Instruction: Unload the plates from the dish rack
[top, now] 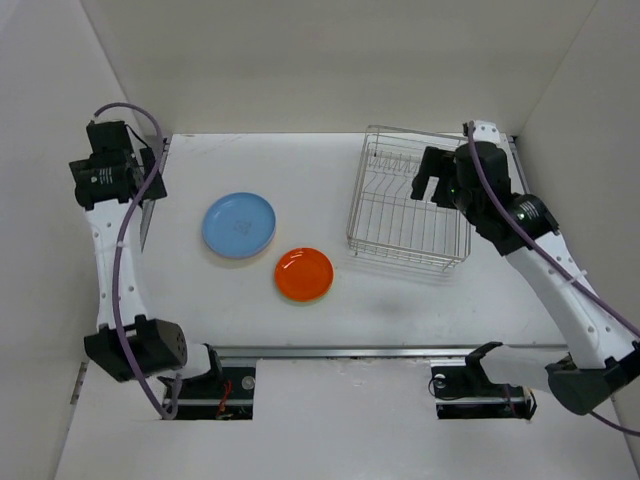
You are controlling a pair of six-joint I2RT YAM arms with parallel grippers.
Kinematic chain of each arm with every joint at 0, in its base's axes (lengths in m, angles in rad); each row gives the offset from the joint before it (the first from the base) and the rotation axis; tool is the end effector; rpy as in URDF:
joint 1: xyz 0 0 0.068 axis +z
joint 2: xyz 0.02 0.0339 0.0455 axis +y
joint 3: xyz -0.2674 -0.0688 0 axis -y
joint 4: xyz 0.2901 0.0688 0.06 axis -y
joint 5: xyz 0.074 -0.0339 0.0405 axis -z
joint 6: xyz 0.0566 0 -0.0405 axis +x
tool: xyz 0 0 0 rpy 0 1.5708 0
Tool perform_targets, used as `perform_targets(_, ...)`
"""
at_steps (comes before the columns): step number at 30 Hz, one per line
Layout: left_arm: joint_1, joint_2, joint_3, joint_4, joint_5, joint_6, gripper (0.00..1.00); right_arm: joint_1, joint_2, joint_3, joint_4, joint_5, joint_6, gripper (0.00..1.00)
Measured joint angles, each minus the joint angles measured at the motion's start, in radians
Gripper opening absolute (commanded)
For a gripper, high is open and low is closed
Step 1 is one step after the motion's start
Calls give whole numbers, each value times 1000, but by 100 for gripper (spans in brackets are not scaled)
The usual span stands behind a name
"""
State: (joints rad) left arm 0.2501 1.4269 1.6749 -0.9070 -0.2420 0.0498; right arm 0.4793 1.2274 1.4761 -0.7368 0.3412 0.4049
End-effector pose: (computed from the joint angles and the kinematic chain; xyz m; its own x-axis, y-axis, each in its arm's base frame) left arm 0.3359 0.0998 0.4286 -0.6136 -0.1069 -0.7823 -0.3938 0.9002 0.1859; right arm 0.2828 0.1256 0.4351 -0.4504 0.1843 -0.8736 0.0055 0.9790 0.2037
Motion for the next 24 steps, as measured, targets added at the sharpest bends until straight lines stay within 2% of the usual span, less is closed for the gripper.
perform_targets(4, -2, -166, -132, 54, -138, 26, 100, 0, -90, -58, -63, 101, 23, 100)
perform_targets(8, -6, -290, -211, 42, -155, 49, 100, 0, -166, -94, -93, 140, 41, 100)
perform_targets(24, -7, -327, -255, 12, -89, 38, 100, 0, -237, -154, -138, 122, 49, 100)
